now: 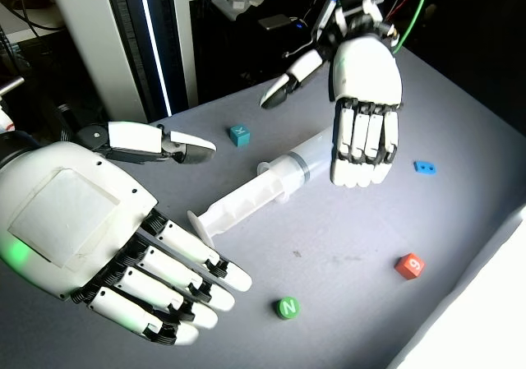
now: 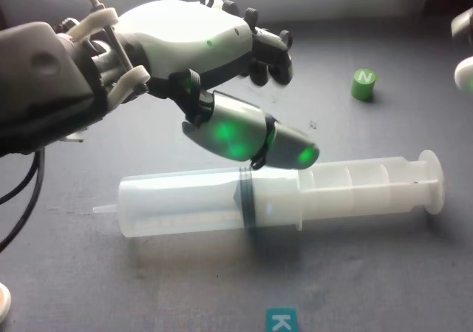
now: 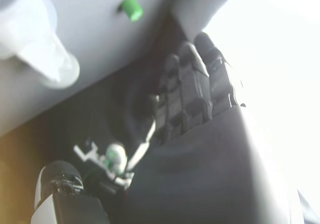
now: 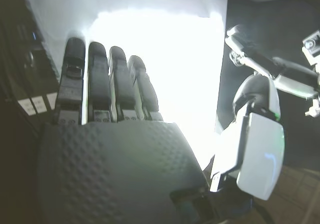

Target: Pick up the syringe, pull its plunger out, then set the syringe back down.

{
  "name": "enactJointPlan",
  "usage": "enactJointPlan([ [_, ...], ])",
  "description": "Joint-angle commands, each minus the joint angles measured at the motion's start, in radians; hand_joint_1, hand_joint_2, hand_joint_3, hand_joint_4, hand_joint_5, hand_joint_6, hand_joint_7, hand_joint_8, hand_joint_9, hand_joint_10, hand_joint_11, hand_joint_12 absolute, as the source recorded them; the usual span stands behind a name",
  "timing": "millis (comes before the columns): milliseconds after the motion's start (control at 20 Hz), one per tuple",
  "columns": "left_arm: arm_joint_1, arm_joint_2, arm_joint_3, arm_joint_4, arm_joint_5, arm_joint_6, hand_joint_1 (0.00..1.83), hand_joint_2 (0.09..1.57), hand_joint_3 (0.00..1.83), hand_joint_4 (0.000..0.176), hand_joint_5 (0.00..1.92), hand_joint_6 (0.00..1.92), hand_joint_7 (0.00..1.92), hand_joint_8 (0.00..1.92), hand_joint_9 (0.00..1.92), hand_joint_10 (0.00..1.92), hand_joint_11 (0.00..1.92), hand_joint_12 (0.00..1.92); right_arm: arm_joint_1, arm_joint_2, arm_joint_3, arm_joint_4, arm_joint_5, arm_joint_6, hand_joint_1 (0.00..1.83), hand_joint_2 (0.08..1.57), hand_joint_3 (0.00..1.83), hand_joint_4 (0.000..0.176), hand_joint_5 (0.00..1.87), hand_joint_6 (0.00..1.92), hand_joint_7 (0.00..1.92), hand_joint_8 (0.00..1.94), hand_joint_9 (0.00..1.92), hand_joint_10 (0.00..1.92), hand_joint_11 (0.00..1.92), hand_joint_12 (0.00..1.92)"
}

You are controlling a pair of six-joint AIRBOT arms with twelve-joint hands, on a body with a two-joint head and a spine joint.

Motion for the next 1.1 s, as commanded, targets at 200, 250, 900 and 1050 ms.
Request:
enactJointPlan([
  [200, -0.111, 0.052, -0.026, 0.014, 0.006, -0.002, 0.4, 1.15, 0.0, 0.02, 1.51, 1.92, 1.55, 1.92, 1.57, 1.92, 1.53, 1.92, -0.001, 0.008, -0.005, -0.011, 0.111, 0.004, 0.45, 1.17, 0.03, 0.0, 1.58, 1.92, 1.8, 1.94, 1.85, 1.92, 1.89, 1.92],
  [250, -0.132, 0.052, -0.02, 0.021, 0.028, -0.002, 0.7, 1.21, 0.02, 0.039, 1.5, 1.92, 1.56, 1.92, 1.58, 1.92, 1.56, 1.92, -0.003, 0.008, -0.005, -0.012, 0.111, 0.004, 0.49, 1.28, 0.02, 0.058, 1.58, 1.92, 1.86, 1.94, 1.91, 1.92, 1.91, 1.92],
  [900, -0.256, 0.054, 0.004, 0.051, 0.125, -0.003, 1.16, 1.29, 0.0, 0.072, 1.52, 1.92, 1.54, 1.92, 1.56, 1.92, 1.58, 1.92, -0.014, 0.009, -0.008, -0.05, 0.111, 0.004, 0.84, 1.46, 0.0, 0.066, 1.52, 1.92, 1.68, 1.94, 1.79, 1.92, 1.91, 1.92],
  [1050, -0.255, 0.056, 0.001, 0.06, 0.128, -0.003, 1.16, 1.29, 0.0, 0.067, 1.52, 1.92, 1.54, 1.92, 1.56, 1.92, 1.56, 1.92, -0.018, 0.009, -0.011, -0.069, 0.125, 0.004, 0.85, 1.45, 0.0, 0.085, 1.51, 1.92, 1.68, 1.94, 1.78, 1.92, 1.91, 1.92],
])
